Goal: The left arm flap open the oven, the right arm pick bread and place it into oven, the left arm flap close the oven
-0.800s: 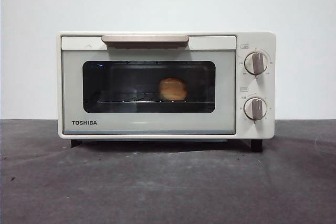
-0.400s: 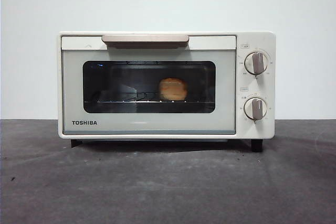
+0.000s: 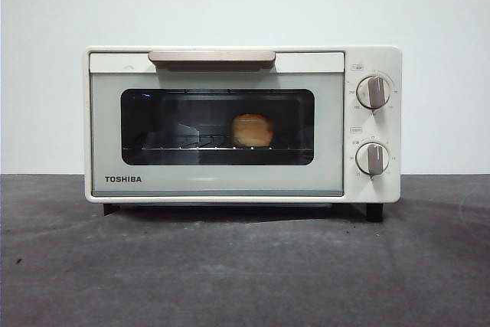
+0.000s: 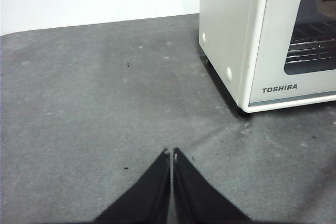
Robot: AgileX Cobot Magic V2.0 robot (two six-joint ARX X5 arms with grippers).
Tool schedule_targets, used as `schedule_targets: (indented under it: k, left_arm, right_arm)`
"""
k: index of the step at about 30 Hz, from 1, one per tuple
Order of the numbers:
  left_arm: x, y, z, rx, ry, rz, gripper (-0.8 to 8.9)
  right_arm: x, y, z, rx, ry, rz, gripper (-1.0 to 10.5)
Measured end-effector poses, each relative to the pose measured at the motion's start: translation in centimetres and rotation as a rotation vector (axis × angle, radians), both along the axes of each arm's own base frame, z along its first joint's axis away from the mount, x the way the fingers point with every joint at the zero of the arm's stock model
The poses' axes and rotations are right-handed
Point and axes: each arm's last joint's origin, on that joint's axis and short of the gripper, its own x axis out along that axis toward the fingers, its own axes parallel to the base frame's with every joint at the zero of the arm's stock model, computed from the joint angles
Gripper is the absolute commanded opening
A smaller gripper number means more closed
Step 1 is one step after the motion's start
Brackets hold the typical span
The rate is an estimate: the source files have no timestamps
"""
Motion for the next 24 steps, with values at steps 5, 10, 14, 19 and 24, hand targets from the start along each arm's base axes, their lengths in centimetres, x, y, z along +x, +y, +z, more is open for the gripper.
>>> schedule_targets:
  k: [5, 10, 14, 19, 24]
  left_arm:
    - [0.0, 0.0, 0.0, 0.0, 0.0, 0.0, 0.19]
    - [0.0, 0.0, 0.0, 0.0, 0.0, 0.0, 0.19]
    - [0.0, 0.0, 0.0, 0.0, 0.0, 0.0, 0.19]
    - [0.0, 0.0, 0.0, 0.0, 0.0, 0.0, 0.19]
    - [0.0, 0.0, 0.0, 0.0, 0.0, 0.0, 0.19]
  right_arm:
    - [-0.2, -0.6, 0.3, -0.01, -0.046, -0.026, 0.1]
    - [0.1, -2.8, 1.8, 0.053, -0.23, -0.123, 0.1]
    - [0.1, -5.0, 1.6, 0.093, -0.397, -0.198, 0.1]
    - [-0.2, -7.2, -0.3, 0.058, -0.59, -0.332, 0.1]
    - [-0.5, -8.6, -4.4, 0.022, -0.695, -0.454, 0.1]
